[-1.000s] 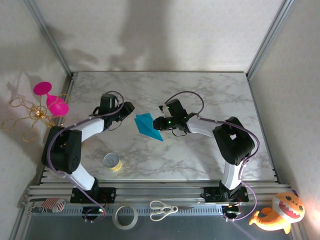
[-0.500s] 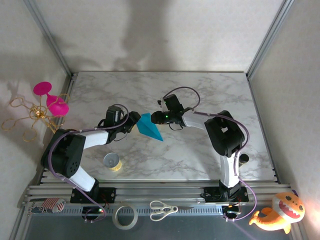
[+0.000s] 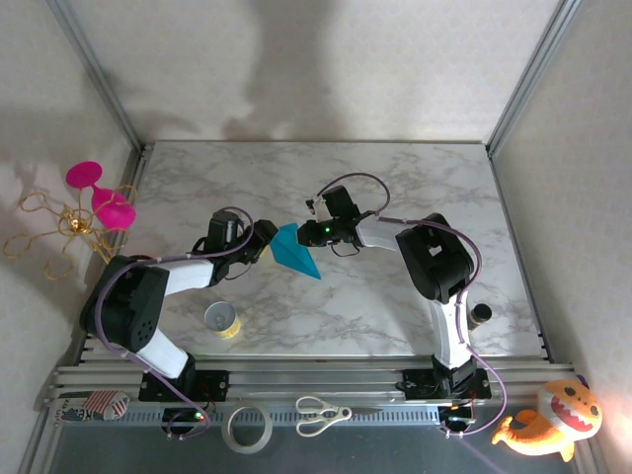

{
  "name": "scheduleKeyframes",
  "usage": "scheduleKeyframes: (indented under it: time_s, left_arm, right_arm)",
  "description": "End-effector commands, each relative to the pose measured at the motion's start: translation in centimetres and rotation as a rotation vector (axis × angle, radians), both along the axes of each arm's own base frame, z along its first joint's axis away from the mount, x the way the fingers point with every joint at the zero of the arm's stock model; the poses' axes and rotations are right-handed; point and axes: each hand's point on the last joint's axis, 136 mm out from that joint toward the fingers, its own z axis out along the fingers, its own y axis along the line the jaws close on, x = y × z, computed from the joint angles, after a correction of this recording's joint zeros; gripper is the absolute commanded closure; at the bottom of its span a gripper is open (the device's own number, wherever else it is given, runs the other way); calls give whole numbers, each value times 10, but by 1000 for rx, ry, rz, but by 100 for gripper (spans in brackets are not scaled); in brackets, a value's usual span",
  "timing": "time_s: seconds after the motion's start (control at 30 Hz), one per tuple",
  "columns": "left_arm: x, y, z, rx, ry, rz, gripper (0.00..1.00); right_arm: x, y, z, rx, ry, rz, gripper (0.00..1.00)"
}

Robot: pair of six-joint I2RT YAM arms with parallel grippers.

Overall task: Fold a paper plane with a square sheet of paper (pick it up from the middle)
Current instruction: Pick up the paper from the center of the table, then turn over the paper at the center of the table.

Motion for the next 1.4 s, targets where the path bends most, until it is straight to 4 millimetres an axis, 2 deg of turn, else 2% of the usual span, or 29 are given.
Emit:
scheduleKeyframes:
  time_s: [0.0,0.1,0.3,0.43,0.63,0.83,1.0,1.23,1.37]
  left_arm:
    - [1,4,18,-16,-58,6,37]
    - [-3,1,32,-38,-113,-13,32]
    - [-10,-4,69,-116,-243,-34,15]
    - [-16,-11,93,-183,-327,-60,8]
    - [-20,-33,118,-295,-412,-136,9]
    - [-23,-49,136,-363,-483,-203,21]
    - [-25,-56,136,-372,-485,-236,38]
    - [-26,-56,136,-370,-496,-234,57]
    - [-22,-57,135,-360,-487,-233,75]
  right_arm:
    - [4,8,19,76,-34,36,96]
    - [6,10,47,162,-62,31,98]
    - [3,7,107,340,-68,10,98]
    - [-4,6,129,417,-27,1,98]
    - [-22,5,156,543,51,23,98]
    - [-33,3,172,625,98,48,97]
    - [-36,1,177,651,121,53,97]
    - [-35,-3,174,645,149,37,95]
    - [-33,-3,170,632,173,22,94]
